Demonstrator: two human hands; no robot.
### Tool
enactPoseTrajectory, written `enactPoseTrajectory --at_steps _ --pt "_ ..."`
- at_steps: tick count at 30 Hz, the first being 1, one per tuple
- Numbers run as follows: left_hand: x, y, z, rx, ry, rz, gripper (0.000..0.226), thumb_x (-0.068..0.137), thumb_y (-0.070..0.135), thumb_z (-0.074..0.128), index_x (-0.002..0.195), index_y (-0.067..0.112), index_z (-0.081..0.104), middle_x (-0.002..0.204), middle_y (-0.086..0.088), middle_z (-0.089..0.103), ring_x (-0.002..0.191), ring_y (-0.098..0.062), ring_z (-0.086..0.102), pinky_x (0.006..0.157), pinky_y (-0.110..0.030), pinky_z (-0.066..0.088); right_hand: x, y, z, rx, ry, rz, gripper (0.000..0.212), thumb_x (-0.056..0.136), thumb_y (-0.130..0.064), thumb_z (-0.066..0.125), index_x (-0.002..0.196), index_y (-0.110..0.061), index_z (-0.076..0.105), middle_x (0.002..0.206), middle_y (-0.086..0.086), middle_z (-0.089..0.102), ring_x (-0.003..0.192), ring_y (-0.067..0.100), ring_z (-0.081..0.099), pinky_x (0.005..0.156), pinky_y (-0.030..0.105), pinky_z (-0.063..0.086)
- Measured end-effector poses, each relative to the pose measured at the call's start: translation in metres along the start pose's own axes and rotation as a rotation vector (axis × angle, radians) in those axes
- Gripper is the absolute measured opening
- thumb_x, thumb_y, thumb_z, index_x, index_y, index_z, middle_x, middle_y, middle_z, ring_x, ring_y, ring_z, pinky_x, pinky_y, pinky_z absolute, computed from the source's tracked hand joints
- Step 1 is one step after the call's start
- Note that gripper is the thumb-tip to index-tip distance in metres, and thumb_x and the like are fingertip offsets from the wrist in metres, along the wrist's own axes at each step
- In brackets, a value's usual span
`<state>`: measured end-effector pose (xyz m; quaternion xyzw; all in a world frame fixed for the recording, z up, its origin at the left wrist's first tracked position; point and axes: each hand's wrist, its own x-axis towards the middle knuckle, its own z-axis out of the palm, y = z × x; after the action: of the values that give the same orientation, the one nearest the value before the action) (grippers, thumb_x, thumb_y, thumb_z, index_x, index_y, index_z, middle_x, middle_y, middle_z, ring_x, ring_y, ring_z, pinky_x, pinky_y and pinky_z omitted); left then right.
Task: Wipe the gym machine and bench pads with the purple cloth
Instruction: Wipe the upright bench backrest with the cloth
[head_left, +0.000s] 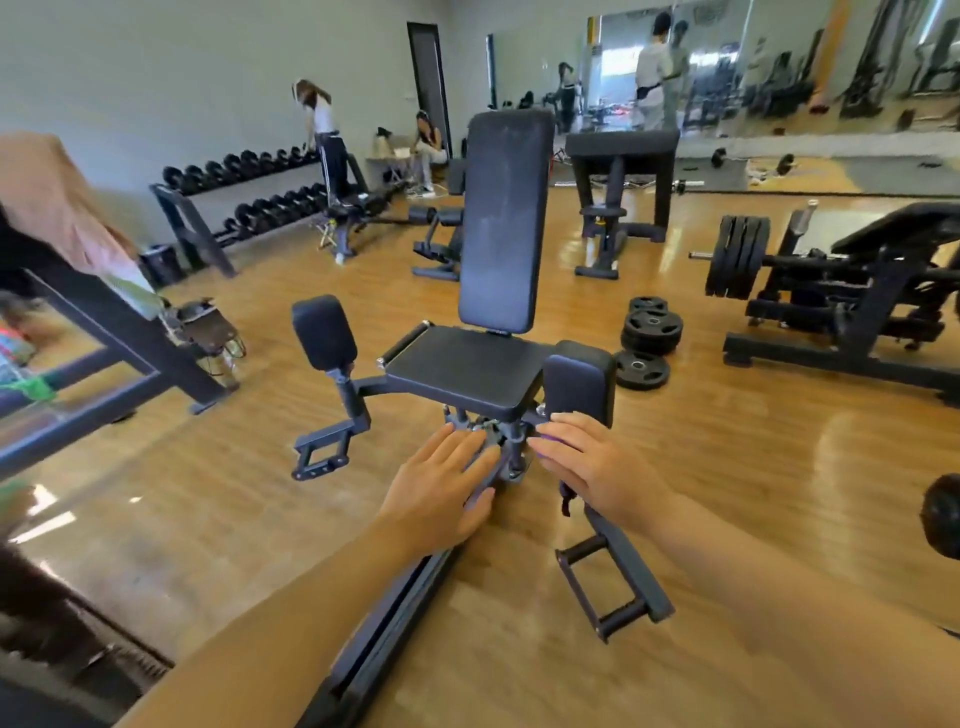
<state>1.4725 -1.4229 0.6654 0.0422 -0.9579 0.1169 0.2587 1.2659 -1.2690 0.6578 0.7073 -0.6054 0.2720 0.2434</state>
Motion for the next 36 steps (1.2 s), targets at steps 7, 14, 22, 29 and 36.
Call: enactPoseTrajectory --at_steps 7,14,22,29,36 --pt "0.026 -0.108 0.030 0.048 -0.155 -0.056 0.051 0.096 0.043 0.042 0.135 0.014 0.057 0.136 -0.007 0.058 0.126 -0.029 0.053 0.115 -0.044 0.037 0.089 0.039 0.071 0.015 -0.033 0.002 0.034 0.100 -0.024 0.048 0.123 -0.009 0.068 0.125 0.007 0.065 0.121 0.027 0.055 0.103 0.039 0.047" --pt "0.066 -0.184 0.068 0.104 -0.101 -0.052 0.053 0.093 0.046 0.041 0.129 0.014 0.064 0.132 -0.009 0.063 0.123 -0.027 0.059 0.113 -0.044 0.040 0.151 0.091 0.114 -0.028 0.007 0.011 0.035 0.100 -0.025 0.046 0.121 -0.009 0.069 0.122 0.008 0.066 0.120 0.028 0.056 0.100 0.044 0.048" --pt "0.169 -0.273 0.148 0.114 0.031 0.008 0.051 0.093 0.042 0.045 0.127 0.009 0.066 0.128 -0.012 0.065 0.117 -0.030 0.062 0.106 -0.046 0.048 0.213 0.214 0.170 -0.102 0.057 -0.013 0.034 0.100 -0.025 0.046 0.117 -0.009 0.071 0.119 0.008 0.068 0.117 0.029 0.059 0.099 0.045 0.051" --pt "0.282 -0.356 0.213 0.119 0.115 0.060 0.046 0.092 0.038 0.049 0.123 0.008 0.065 0.124 -0.012 0.065 0.113 -0.028 0.062 0.104 -0.043 0.048 0.287 0.345 0.213 -0.162 0.084 -0.027 0.035 0.100 -0.026 0.045 0.117 -0.008 0.070 0.118 0.008 0.067 0.117 0.027 0.055 0.097 0.047 0.051" --pt "0.343 -0.421 0.260 0.096 0.139 0.023 0.048 0.094 0.038 0.046 0.125 0.007 0.065 0.127 -0.014 0.064 0.116 -0.030 0.062 0.110 -0.042 0.042 0.340 0.419 0.240 -0.202 0.006 -0.031 0.039 0.103 -0.028 0.039 0.119 -0.009 0.069 0.121 0.008 0.066 0.119 0.029 0.057 0.105 0.043 0.043"
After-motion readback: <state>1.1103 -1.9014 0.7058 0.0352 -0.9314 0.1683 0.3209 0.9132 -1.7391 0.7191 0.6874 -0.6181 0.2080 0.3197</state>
